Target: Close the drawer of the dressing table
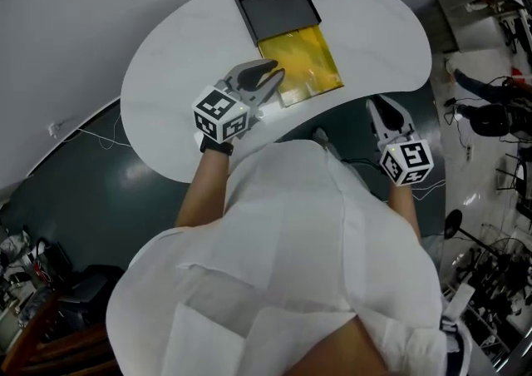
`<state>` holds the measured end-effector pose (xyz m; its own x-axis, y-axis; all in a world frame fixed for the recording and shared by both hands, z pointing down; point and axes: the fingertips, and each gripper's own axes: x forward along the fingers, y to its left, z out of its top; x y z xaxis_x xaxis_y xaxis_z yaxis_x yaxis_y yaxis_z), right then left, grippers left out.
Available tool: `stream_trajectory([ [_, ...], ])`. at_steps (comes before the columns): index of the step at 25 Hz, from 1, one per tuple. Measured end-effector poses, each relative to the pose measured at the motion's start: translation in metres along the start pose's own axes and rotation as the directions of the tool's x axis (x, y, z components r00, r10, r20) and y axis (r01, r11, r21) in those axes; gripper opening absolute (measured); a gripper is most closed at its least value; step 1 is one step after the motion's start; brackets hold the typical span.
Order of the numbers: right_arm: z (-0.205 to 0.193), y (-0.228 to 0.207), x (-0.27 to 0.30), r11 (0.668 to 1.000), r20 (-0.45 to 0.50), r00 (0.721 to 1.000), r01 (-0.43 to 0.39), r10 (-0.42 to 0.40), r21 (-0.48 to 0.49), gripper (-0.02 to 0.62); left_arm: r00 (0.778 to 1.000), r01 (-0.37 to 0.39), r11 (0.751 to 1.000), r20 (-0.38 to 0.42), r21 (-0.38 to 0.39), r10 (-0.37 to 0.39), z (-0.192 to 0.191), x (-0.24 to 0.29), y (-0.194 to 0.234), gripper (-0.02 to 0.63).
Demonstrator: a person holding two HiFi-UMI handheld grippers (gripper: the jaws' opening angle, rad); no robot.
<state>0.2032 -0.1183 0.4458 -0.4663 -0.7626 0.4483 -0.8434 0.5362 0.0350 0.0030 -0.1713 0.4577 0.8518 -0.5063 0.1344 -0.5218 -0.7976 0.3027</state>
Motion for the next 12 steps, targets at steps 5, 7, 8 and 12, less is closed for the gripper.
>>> stream_trajectory([
  [5,0.005,0.019,0.043,0.95,-0.098,0.971,-0.233,0.216,-0.21,0.073,0.995,-0.1,0.995,0.03,-0.008,0.1,0.0,-0.011,0.003,0.095],
  [7,0.004,0.027,0.052,0.896,-0.163,0.943,-0.328,0.29,-0.301,0.083,0.987,-0.141,0.989,0.072,-0.04,0.144,0.005,-0.014,0.003,0.104],
  [8,0.002,0.032,0.057,0.86,-0.202,0.925,-0.375,0.322,-0.346,0.089,0.982,-0.162,0.985,0.092,-0.057,0.167,0.007,-0.015,0.003,0.107],
  [12,-0.022,0.048,0.074,0.68,-0.367,0.838,-0.544,0.404,-0.492,0.115,0.966,-0.229,0.971,0.104,-0.069,0.235,0.001,-0.008,-0.001,0.109],
])
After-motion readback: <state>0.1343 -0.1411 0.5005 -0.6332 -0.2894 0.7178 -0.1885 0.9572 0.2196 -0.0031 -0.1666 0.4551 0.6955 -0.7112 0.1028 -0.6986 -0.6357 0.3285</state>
